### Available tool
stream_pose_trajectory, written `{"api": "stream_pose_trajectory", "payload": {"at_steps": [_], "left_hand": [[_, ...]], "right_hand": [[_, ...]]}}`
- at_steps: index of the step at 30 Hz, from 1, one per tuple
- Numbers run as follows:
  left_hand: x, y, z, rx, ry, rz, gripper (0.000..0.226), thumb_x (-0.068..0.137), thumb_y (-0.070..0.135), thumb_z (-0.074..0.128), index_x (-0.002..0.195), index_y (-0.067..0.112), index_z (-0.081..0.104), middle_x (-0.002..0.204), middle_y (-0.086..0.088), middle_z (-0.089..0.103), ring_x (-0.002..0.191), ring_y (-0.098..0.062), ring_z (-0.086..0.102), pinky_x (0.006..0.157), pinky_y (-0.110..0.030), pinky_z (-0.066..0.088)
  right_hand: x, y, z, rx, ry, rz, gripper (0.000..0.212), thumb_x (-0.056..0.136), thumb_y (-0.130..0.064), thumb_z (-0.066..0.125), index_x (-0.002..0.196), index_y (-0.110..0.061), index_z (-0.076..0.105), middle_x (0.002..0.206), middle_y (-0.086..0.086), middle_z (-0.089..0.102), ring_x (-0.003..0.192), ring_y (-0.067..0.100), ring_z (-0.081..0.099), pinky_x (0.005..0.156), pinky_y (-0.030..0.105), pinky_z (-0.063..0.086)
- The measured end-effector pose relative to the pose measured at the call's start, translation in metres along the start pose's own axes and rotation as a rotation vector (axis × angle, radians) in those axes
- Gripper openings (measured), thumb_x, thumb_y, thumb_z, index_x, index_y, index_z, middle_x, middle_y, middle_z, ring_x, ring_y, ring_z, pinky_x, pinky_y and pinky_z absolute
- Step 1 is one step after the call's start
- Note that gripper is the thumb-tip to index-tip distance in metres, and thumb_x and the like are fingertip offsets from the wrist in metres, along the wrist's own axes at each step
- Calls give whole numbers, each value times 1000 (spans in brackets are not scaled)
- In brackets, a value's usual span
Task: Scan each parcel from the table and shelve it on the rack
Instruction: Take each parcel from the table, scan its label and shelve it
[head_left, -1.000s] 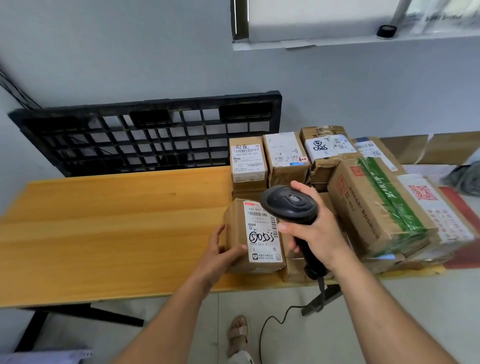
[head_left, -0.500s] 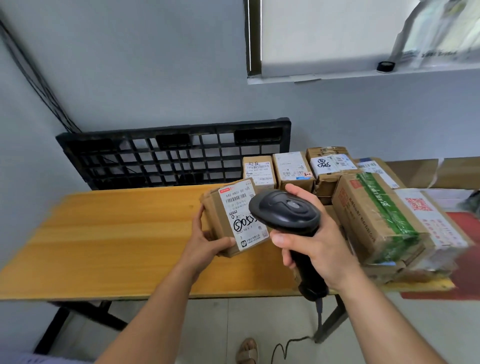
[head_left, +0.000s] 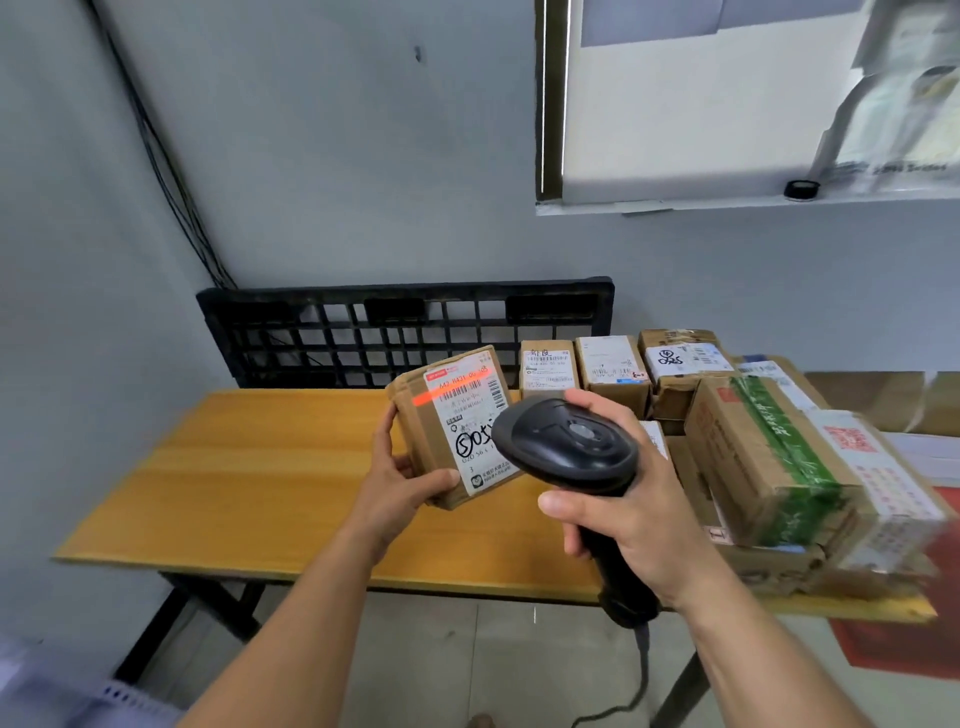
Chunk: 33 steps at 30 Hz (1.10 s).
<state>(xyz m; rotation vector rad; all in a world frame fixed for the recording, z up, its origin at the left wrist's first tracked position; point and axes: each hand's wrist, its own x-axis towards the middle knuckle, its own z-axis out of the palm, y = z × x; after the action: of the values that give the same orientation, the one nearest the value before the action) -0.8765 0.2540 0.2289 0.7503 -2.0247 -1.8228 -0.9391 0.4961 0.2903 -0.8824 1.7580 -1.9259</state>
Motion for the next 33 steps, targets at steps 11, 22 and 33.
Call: {"api": "stream_pose_trajectory", "payload": {"at_steps": [11, 22, 33], "left_hand": [[-18, 3, -40, -21, 82, 44, 117, 57, 22, 85, 142, 57, 13, 115, -15, 64, 107, -28, 64, 91, -53, 53], [-43, 11, -151, -31, 275, 120, 116, 55, 33, 84, 145, 51, 13, 121, -10, 55, 108, -25, 60, 84, -45, 58], [-110, 30, -330, -35, 643, 165, 119, 51, 44, 82, 147, 50, 12, 124, -8, 55, 106, -21, 61, 87, -41, 55]], "right_hand": [[7, -5, 32, 13, -47, -19, 79, 64, -12, 82, 127, -47, 51, 91, 9, 71, 49, 31, 58, 47, 39, 50], [45, -22, 125, -33, -169, -120, 85, 64, -19, 88, 134, -46, 48, 108, 13, 67, 53, 32, 63, 48, 39, 54], [84, -41, 291, -2, -416, -149, 89, 57, -22, 82, 134, -47, 46, 103, 11, 67, 57, 29, 64, 52, 34, 55]]}}
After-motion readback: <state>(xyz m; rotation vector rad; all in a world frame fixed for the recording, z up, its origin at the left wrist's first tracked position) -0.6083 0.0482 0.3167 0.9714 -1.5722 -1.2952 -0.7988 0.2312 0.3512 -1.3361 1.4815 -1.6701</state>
